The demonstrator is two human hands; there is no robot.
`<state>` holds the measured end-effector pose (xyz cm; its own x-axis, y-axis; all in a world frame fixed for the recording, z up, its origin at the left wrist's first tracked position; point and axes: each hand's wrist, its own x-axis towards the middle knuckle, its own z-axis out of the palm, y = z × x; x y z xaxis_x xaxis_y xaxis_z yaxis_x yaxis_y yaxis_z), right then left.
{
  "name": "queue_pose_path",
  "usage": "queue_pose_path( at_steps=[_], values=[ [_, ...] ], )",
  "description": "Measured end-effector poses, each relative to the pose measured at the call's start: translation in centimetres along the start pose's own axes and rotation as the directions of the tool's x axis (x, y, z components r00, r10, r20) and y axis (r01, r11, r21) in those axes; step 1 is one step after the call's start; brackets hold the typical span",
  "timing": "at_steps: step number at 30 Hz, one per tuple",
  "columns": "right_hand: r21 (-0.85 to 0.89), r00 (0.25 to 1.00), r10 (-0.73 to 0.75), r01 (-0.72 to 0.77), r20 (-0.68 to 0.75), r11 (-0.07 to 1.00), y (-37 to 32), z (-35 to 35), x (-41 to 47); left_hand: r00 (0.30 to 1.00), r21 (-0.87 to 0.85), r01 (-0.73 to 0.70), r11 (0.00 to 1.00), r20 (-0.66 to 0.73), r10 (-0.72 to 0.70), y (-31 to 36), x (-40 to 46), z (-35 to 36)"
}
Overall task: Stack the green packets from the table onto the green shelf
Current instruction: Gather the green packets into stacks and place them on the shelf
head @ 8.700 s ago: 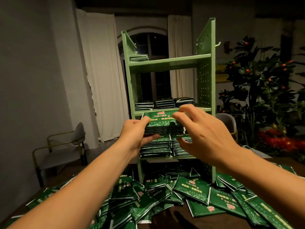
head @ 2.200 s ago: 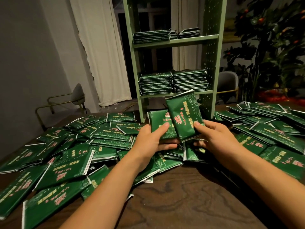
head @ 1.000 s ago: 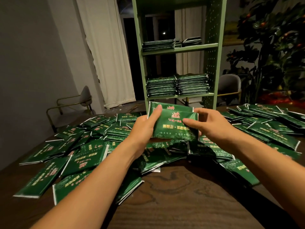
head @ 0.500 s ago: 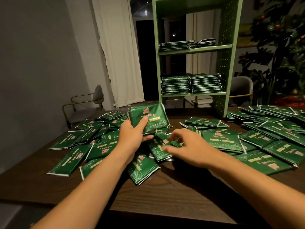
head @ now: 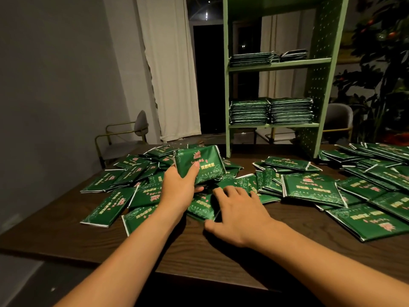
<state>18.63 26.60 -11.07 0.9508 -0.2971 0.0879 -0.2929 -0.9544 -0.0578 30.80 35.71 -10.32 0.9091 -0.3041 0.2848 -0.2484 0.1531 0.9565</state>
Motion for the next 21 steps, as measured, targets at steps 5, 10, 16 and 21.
queue_pose_path(
  at_steps=[5, 10, 16, 21],
  values=[
    [0.027, 0.999, -0.009, 0.01, -0.054, 1.0, 1.2, -0.5, -0.3, 1.0, 0.021, -0.021, 1.0, 0.019, 0.02, -0.2, -0.1, 0.9],
    [0.073, 0.997, -0.007, 0.012, -0.071, 0.997, 2.2, -0.4, -0.4, 1.0, 0.038, -0.017, 0.999, -0.001, 0.017, -0.5, -0.1, 1.3],
    [-0.009, 0.963, 0.224, -0.228, -0.148, 0.974, 3.1, -0.6, 0.0, 0.999, 0.024, -0.023, 0.999, -0.031, 0.023, -0.7, 0.0, 1.4],
    [0.373, 0.959, 0.263, -0.207, -0.105, 0.905, 4.3, -1.3, 0.6, 0.999, 0.052, -0.015, 0.999, -0.039, 0.017, -0.9, 0.2, 1.7]
  ],
)
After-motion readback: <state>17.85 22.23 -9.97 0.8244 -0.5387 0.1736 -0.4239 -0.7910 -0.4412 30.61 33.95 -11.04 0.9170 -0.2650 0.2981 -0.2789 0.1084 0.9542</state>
